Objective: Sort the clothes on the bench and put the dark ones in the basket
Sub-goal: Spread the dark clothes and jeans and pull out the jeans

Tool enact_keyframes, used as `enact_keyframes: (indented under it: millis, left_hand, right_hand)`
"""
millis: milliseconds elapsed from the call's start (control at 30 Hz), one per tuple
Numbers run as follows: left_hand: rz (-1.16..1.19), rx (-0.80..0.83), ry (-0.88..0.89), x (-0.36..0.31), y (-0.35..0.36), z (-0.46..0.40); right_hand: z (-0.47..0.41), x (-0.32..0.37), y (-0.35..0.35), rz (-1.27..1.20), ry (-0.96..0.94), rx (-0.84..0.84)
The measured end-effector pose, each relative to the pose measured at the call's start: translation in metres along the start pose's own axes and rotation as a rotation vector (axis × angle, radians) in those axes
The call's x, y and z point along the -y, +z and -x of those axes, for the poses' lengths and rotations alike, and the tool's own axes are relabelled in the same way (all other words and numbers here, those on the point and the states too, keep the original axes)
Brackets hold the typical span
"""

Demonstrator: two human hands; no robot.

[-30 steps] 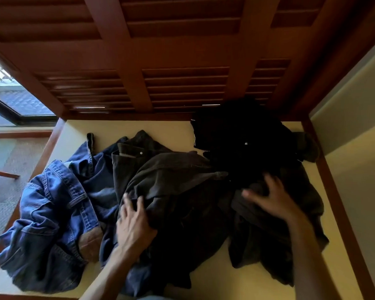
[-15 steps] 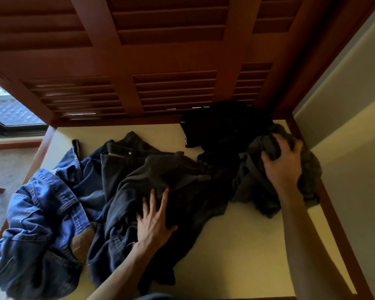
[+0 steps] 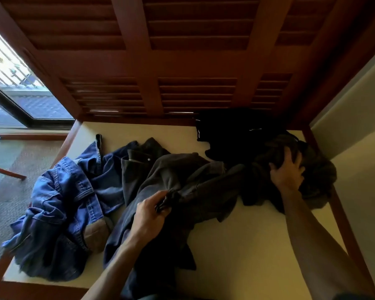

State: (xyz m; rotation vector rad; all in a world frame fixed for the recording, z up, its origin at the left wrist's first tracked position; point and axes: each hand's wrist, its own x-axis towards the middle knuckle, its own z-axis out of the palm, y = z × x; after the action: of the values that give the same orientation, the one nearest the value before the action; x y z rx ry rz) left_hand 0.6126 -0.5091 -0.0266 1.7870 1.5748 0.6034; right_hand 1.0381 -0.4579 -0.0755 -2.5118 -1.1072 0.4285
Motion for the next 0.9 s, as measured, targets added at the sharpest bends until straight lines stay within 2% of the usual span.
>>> enact_keyframes:
  millis: [133,300,367,500,667,733,800,867,900]
  left_hand:
    - [0.423,-0.043,0.014,-0.036,-0.049,0.017]
    - [0.883,-0.238,-0.019,-0.088,-0.107,0.024]
    - [0.992,-0.29,-0.041,-0.109,-0.127,0.024]
    - [1.064,-0.308,0.004,-0.134,-0.152,0.036]
    - [1.119,-0.364,0.053,-0.12,-0.184,0.042]
    - [1.091,-0.271,0.063,-0.102,-0.191,0.037]
    - [0.997,-0.154,0.054,-0.079,-0.183,0.027]
    - [0.855,-0.051,0.003,-0.05,-0.156,0.014]
    - [0.764,-0.015,-0.022,-0.033,-0.139,0.008]
  right_hand:
    - [0.004,-0.017,-0.016,0.01,0.03,0.094]
    - [0.025,-0.025,-0.018,0.123,-0.034,0.211]
    - [0.031,-0.023,-0.013,0.186,-0.068,0.306]
    - [0.033,-0.006,-0.01,0.267,-0.061,0.461]
    - [0.051,0.006,-0.006,0.282,0.038,0.444]
    - [0.056,0.025,-0.008,0.151,0.019,0.36]
    - [0.066,0.055,-0.004,-0.068,-0.088,0.235]
    - [0.084,0.086,0.012,-0.282,-0.212,0.282]
    - [0.093,0.097,0.024,-0.311,-0.248,0.332]
